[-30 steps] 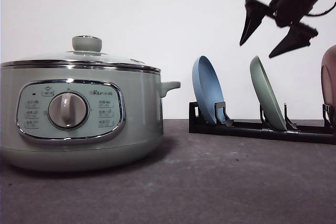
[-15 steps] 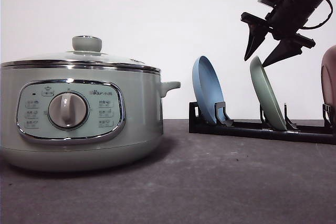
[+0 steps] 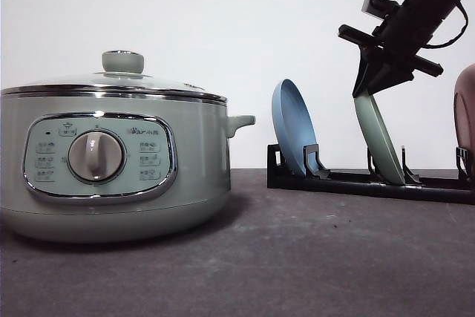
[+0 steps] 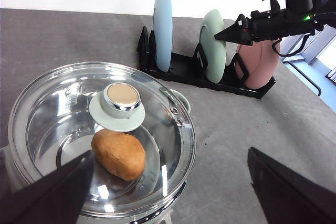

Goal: Transfer potato from steamer to green plate

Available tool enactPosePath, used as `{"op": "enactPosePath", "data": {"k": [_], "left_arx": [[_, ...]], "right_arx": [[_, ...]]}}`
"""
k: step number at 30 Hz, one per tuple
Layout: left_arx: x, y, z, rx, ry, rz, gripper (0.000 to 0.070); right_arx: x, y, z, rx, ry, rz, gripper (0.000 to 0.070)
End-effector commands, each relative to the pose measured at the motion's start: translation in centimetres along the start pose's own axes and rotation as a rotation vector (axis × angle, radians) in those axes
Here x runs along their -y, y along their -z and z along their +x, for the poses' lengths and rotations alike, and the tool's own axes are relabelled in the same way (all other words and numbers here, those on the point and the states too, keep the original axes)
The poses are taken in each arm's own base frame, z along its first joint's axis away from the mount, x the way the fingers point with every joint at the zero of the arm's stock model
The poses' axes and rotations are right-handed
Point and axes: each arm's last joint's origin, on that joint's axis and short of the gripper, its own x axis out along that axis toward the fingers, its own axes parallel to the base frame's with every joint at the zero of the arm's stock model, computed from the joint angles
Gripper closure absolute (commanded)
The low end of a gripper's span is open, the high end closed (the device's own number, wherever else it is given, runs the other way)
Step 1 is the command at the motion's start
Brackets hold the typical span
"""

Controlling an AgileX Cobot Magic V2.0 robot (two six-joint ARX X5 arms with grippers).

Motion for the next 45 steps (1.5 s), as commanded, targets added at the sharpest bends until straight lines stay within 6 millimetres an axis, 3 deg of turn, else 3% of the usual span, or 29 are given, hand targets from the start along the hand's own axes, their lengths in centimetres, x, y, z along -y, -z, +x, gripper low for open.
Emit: {"op": "enactPosePath", "data": {"k": [1,7,11,20,25,36,45], "left_arx": [[0.3,-0.6,-0.3,0.019,0.009,0.032,0.0105],[0.3,-0.6,-0.3,0.02,0.009,0.033,0.0105],[0.3,-0.6,-0.3,0.021,0.009,0.033,0.0105],[0.3,-0.6,-0.3,0.023,0.009,0.035,0.0105],[0.3,-0.7,-0.3,0.026,0.009,0.037,0.0105],[0.3,-0.7,-0.3,0.028,0.009,0.04,0.0104],[0.3,-0.7,-0.3,0.03,0.009,0.041,0.0105]], "right_arx": [[-0.1,-0.5,0.4,0.013,-0.004,0.001,0.0691],[-0.4,-0.8,-0.2,0.029,-0.034,-0.005,0.0691],[-1.2,-1.5,-1.8,0.062,-0.079,-0.016,0.0692],[-4.1,-3.5,-7.6,0.186,-0.176,-0.069,0.0692],[-6.1,-3.3,-10.9,0.194,-0.222,-0.111,0.0693],[-11.2,1.2,-16.2,0.004,-0.151,-0.374,0.0693],[-16.0,7.3,-16.9,-0.323,-0.058,-0.634,0.0695]]}}
